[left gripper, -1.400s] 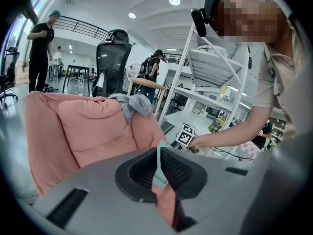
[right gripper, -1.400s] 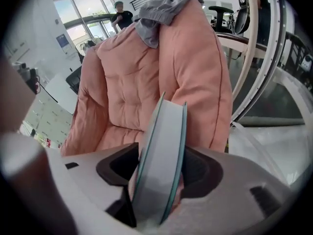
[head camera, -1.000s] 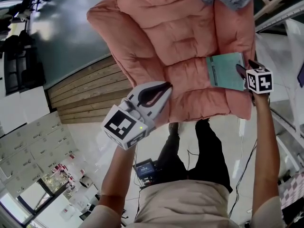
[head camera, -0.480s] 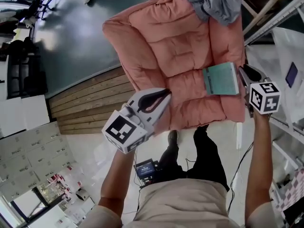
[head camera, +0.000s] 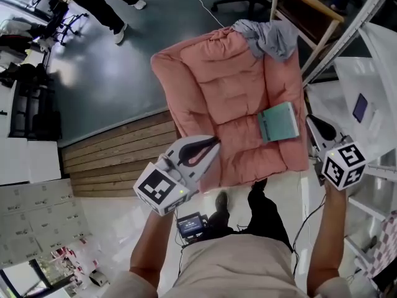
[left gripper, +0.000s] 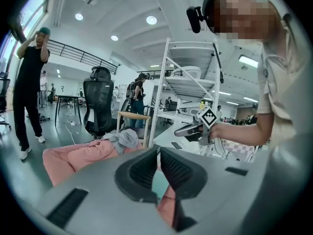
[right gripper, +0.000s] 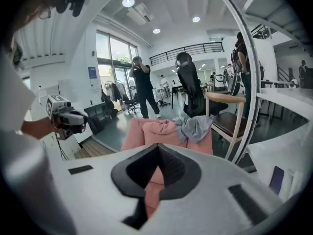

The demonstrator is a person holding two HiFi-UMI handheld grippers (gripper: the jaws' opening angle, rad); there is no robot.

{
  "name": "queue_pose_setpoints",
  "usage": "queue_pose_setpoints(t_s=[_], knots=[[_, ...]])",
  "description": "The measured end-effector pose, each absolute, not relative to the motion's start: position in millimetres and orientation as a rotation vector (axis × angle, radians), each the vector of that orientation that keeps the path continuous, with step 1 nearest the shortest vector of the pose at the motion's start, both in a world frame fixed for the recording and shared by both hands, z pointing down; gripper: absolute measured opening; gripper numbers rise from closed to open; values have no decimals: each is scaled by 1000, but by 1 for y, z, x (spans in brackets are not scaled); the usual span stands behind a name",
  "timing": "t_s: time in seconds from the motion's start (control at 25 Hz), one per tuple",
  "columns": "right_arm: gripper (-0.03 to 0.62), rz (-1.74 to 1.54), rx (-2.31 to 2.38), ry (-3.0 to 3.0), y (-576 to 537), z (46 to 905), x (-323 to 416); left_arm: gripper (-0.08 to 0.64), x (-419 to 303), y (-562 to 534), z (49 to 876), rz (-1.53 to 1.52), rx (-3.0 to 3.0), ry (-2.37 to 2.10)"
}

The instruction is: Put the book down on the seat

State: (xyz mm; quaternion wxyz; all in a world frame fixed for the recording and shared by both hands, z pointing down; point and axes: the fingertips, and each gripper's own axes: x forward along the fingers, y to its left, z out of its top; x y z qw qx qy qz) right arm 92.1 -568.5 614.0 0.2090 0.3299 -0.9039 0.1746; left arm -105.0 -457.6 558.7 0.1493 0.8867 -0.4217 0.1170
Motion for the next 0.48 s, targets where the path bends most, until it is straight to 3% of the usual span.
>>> queue_pose_setpoints(t_s=[0.48], knots=[[-14, 308, 913, -2661, -466, 484, 77, 25, -99, -401, 477, 244, 2684, -1202]])
